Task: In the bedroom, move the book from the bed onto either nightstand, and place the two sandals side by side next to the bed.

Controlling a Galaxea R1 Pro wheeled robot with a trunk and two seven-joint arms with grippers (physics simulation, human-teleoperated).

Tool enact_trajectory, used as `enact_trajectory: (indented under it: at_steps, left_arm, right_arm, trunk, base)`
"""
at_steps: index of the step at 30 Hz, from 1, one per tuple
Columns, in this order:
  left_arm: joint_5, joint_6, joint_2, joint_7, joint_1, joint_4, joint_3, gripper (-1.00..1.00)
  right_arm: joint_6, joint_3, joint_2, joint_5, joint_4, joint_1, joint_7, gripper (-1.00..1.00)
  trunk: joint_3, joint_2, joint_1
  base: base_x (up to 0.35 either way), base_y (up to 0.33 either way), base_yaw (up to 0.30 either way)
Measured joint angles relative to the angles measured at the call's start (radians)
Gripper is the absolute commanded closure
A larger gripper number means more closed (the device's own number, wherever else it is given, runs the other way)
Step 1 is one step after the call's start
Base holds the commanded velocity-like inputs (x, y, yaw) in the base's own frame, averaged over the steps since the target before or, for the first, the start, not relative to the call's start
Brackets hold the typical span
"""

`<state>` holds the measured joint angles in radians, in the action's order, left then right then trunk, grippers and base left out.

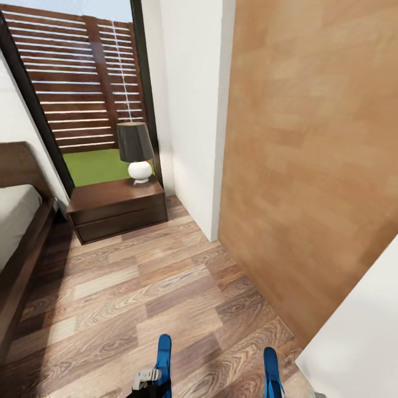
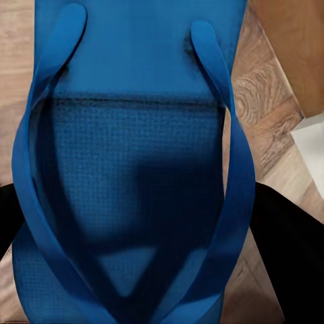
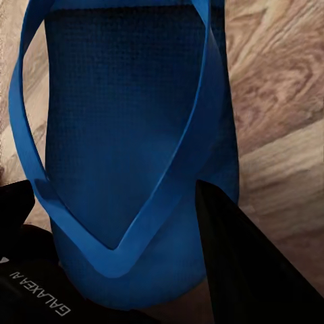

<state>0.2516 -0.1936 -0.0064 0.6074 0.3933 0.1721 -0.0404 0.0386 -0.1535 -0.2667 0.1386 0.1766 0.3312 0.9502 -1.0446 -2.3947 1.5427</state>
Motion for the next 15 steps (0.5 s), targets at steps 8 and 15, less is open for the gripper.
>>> enact_trajectory:
  at_steps: [8, 15]
  left_arm:
    - [0.001, 0.002, 0.001, 0.004, 0.0, 0.0, 0.0, 1.0]
    - [0.002, 0.004, 0.001, 0.005, 0.0, 0.0, 0.001, 1.0]
  right_arm:
    - [0.0, 0.001, 0.003, -0.001, 0.0, 0.0, -0.001, 1.0]
    - [0.0, 0.0, 0.004, 0.0, 0.0, 0.0, -0.001, 1.0]
  trunk:
    - [-0.003, 0.0, 0.0]
    - [-0.006, 0.0, -0.001]
  base:
    - [0.039, 0.0, 0.291]
    - [0.285, 0.0, 0.159]
